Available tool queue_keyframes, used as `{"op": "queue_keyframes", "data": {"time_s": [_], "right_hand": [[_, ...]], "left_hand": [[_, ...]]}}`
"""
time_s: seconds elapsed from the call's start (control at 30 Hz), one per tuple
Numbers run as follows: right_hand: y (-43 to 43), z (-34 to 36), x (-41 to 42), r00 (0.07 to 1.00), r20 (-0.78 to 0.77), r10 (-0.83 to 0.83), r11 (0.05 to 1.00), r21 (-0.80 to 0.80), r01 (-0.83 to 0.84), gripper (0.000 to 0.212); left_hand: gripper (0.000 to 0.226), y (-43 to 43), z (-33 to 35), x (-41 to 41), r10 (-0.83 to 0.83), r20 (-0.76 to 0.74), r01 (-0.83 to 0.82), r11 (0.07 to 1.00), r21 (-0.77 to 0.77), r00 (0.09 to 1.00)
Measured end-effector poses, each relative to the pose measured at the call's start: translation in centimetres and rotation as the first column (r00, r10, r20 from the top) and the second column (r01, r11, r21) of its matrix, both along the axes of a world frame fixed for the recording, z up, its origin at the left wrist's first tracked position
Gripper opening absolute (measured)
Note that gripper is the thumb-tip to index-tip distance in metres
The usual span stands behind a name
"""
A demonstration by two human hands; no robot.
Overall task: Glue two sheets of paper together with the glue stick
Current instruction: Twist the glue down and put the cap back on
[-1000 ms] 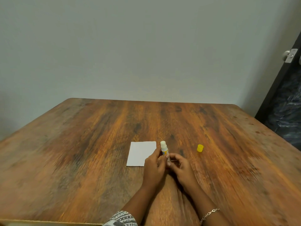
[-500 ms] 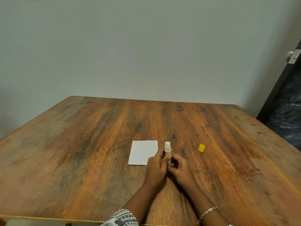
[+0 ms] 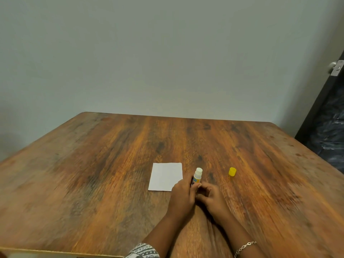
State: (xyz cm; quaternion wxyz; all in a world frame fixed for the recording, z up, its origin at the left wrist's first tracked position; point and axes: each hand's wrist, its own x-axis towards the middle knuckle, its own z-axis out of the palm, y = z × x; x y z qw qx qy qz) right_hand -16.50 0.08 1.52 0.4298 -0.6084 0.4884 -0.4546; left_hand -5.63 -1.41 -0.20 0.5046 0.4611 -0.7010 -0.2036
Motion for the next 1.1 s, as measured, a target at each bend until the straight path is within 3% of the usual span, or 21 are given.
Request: {"op": "queue_keyframes", "data": {"time_s": [0.17, 0.23, 0.4, 0.57, 0.77, 0.93, 1.1], "right_hand": [[-0.2, -0.04, 0.51, 0.995, -0.073, -0.062, 0.996, -0.067, 0.057, 0.042], [-0.19, -0.07, 0.46, 0.995, -0.088, -0.056, 0.996, -0.069, 0.05, 0.042], [-0.09, -0.1, 0.02, 0.998, 0.059, 0.027, 1.0, -0.004, -0.027, 0.04], [-0.41, -0.45, 0.35, 0.998, -0.036, -0.058, 0.996, -0.072, 0.056, 0.043], [-0.51, -0.72, -0.11, 0.998, 0.055, -0.016, 1.0, -0.024, 0.017, 0.042], [-0.64, -0.83, 0.11, 0.998, -0.028, -0.064, 0.995, -0.079, 0.062, 0.042], [-0.39, -0.47, -0.01, 0.997, 0.076, -0.001, 1.0, -0.027, 0.003, 0.043]], "left_hand": [[0.04, 0.15, 0.18, -0.05, -0.019, -0.03, 0.018, 1.0, -0.018, 0.999], [0.037, 0.14, 0.15, -0.05, -0.013, -0.032, 0.012, 1.0, -0.02, 0.999], [0.03, 0.26, 0.24, -0.06, 0.014, -0.024, -0.015, 0.999, -0.031, 1.0], [0.038, 0.27, 0.02, -0.17, 0.011, -0.009, -0.011, 1.0, -0.005, 1.0], [0.033, 0.29, 0.17, -0.06, 0.004, -0.023, -0.004, 1.0, -0.023, 1.0], [0.046, 0.5, 0.51, -0.02, -0.011, -0.041, 0.01, 1.0, -0.017, 0.999], [0.045, 0.21, 0.15, 0.04, 0.019, -0.03, -0.02, 0.999, -0.026, 0.999]]}}
